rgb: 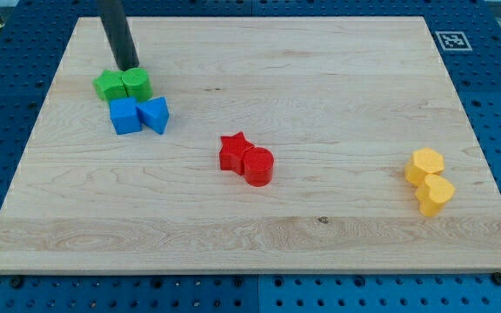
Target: Move your arm to the right of the blue triangle
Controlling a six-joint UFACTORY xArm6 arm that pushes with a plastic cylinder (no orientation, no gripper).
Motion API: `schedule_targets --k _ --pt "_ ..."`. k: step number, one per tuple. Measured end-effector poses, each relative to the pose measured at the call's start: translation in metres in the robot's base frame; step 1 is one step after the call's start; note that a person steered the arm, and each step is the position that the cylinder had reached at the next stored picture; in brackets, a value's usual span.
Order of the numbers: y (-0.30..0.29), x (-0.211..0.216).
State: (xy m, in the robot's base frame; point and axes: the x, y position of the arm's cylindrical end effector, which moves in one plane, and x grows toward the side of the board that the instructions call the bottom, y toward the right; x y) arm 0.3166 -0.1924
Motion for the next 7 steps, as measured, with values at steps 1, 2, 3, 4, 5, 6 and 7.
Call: schedule_targets --k 1,2,3,4,5,6,7 --pt "0.006 0.012" --pt "0.017 0.021" --pt "0.020 0.024" --pt "0.035 -0.002" --pt "0.089 -0.006" --pt "0.129 0.017" --pt "0.137 0.053"
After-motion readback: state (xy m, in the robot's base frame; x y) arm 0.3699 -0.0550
